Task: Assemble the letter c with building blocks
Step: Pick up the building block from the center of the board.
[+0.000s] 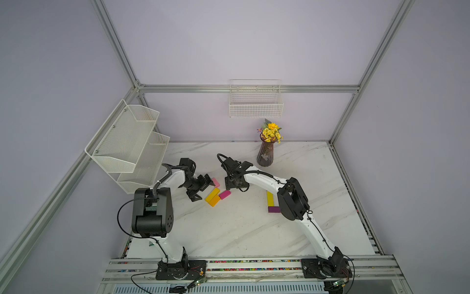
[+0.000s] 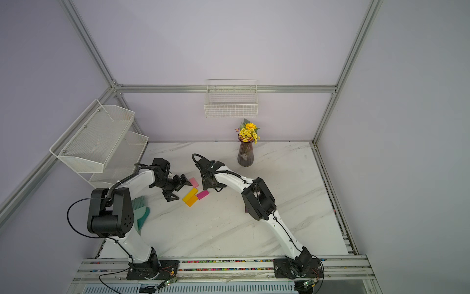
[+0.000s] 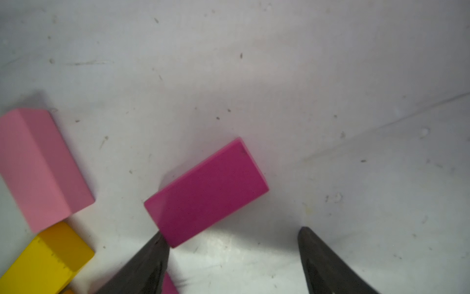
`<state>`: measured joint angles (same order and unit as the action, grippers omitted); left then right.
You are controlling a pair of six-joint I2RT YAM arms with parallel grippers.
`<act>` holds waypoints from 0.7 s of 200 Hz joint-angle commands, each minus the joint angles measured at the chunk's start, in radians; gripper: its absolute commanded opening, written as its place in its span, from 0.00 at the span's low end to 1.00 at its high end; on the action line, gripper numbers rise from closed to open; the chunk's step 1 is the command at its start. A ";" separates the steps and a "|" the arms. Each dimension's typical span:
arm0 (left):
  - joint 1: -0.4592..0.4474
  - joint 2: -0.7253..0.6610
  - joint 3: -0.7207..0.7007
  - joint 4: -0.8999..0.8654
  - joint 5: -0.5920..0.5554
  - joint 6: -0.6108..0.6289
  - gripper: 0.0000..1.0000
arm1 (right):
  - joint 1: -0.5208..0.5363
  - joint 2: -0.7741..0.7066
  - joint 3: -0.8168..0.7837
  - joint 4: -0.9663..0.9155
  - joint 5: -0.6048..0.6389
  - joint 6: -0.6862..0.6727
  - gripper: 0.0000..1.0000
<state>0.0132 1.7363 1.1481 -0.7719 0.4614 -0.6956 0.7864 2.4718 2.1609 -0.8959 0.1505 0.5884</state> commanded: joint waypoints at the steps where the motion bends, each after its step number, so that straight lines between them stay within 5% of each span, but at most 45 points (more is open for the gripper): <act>1: 0.007 -0.031 0.003 0.011 0.031 0.002 1.00 | -0.003 0.001 0.014 0.043 -0.037 0.001 0.83; 140: 0.007 -0.016 0.025 -0.002 0.048 0.013 1.00 | -0.003 0.091 0.111 0.061 0.032 -0.220 0.81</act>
<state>0.0132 1.7363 1.1477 -0.7727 0.4873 -0.6945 0.7807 2.5381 2.2532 -0.8516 0.1829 0.4118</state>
